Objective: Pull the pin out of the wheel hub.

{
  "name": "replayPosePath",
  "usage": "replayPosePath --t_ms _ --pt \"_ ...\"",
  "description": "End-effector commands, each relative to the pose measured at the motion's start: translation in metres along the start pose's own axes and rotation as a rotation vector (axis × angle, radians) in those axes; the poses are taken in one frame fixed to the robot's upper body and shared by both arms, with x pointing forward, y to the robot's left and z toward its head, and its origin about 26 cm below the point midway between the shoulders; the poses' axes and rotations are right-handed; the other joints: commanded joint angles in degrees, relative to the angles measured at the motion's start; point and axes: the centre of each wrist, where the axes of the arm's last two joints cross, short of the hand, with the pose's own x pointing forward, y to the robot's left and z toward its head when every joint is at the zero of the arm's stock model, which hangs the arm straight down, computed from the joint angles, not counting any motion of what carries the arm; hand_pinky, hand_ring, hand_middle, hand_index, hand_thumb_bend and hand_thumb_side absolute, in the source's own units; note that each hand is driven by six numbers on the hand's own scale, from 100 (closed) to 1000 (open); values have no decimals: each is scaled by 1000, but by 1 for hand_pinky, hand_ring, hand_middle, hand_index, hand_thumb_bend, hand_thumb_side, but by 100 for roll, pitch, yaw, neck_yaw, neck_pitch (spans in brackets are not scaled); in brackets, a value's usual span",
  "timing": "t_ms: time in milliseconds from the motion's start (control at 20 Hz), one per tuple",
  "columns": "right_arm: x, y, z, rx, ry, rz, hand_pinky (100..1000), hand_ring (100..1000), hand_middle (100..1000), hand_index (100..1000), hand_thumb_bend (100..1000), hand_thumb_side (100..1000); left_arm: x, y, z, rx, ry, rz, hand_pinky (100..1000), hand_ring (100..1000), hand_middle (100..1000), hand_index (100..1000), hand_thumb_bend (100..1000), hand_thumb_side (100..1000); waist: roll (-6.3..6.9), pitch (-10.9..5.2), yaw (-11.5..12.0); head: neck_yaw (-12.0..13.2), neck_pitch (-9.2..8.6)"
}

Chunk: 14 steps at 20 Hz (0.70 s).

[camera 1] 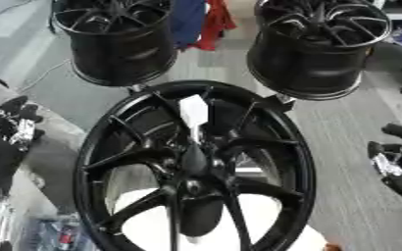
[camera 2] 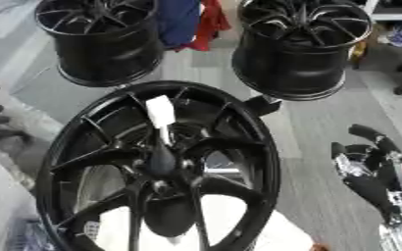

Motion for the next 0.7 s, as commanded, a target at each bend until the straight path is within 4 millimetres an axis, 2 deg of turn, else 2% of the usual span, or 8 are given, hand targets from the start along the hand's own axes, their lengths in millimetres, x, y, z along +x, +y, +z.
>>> replayPosePath --t_ms 50,400,700 --pt "9 8 -7 49 -37 -27 627 636 788 835 233 232 9 1 -6 -5 -36 0 592 682 681 833 201 576 16 -47 5 -29 -42" --pt "9 20 -11 100 -43 -62 626 628 766 823 225 236 8 0 -5 -10 -35 1 592 681 680 834 199 578 27 -41 5 -20 -38" --pt "7 22 -13 102 -35 -64 625 626 767 826 215 236 7 -1 -5 -16 -33 2 592 681 680 833 197 579 21 -43 24 -13 -42"
